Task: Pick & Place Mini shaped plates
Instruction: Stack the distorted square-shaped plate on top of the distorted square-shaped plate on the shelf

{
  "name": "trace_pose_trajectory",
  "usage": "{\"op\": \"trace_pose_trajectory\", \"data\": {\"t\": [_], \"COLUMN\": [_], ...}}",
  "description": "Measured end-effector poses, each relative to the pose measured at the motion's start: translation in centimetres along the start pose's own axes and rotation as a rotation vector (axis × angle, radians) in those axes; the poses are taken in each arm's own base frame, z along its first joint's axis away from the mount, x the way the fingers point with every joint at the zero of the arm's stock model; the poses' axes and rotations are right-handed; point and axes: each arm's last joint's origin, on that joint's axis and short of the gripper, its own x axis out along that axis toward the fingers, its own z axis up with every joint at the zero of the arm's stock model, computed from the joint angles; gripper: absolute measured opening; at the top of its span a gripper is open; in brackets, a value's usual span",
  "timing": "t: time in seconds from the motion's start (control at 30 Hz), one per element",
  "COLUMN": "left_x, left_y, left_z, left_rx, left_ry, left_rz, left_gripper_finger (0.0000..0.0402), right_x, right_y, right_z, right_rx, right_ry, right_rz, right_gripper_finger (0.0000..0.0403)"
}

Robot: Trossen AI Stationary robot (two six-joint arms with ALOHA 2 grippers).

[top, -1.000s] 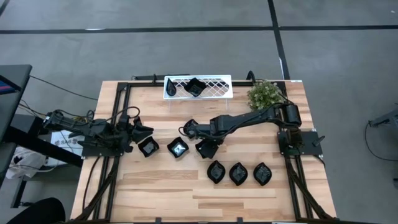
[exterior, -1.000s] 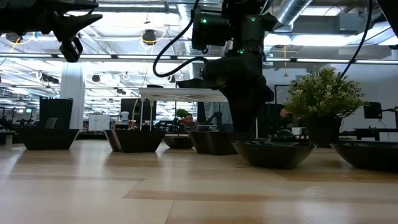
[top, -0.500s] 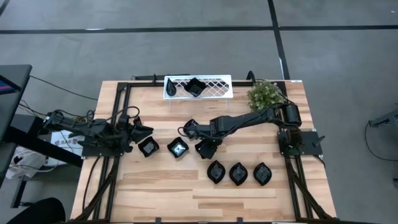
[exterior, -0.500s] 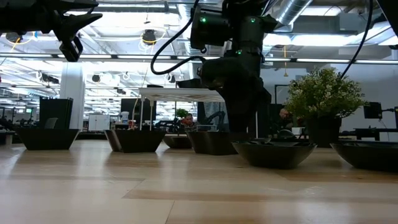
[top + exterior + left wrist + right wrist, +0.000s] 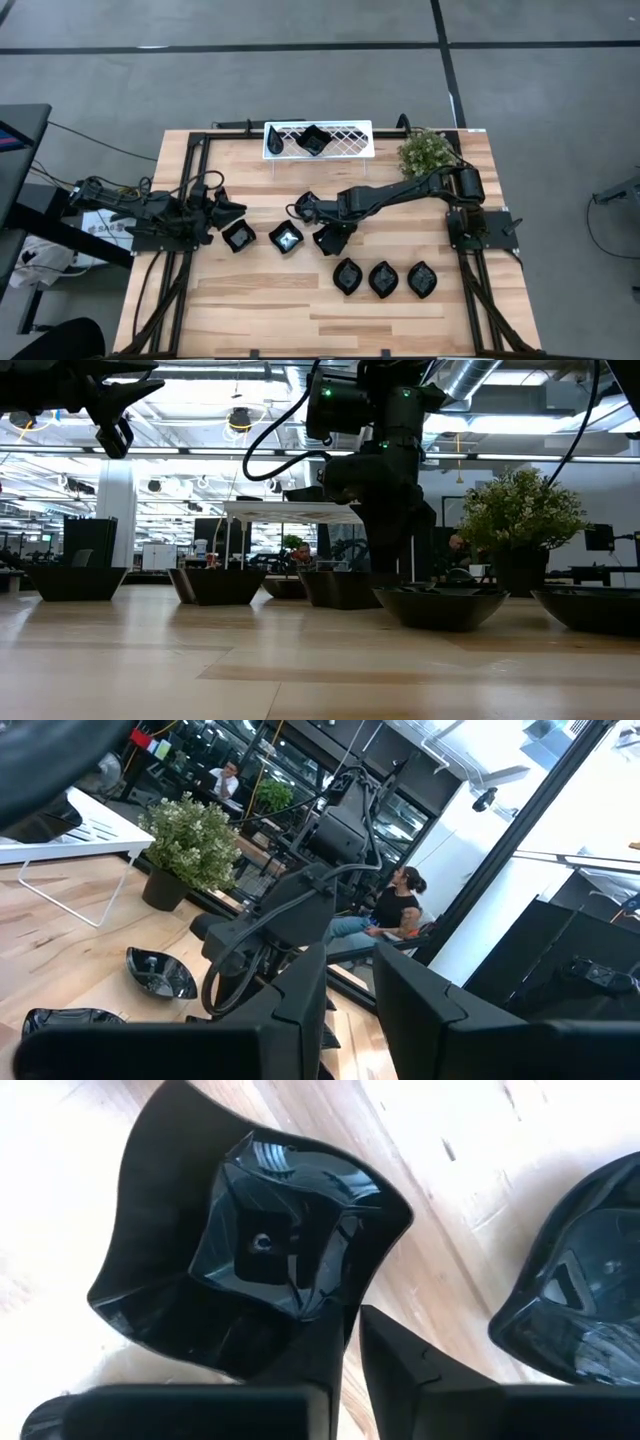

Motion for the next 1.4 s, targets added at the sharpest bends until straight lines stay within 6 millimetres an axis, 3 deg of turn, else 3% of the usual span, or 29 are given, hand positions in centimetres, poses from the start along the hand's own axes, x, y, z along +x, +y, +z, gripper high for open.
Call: {"op": "trace_pose_trajectory", "data": {"t": [0.23, 1.4], "left_x": [0.0, 0.0], "left_y": [0.0, 0.0], "left_z": [0.0, 0.0], "left_rx": [0.000, 0.000], "left_ry": [0.000, 0.000], "left_rz": [0.000, 0.000], "left_gripper_finger": [0.0088, 0.0088], "right_x": [0.0, -0.2], "right_y": [0.0, -1.1], "right_z": [0.0, 0.0], "right_rx": [0.007, 0.107], "right_ry": [-0.006, 0.062], "right_rz": [-0.009, -0.016], "right_gripper_finger": [0.0003, 0.0000]}}
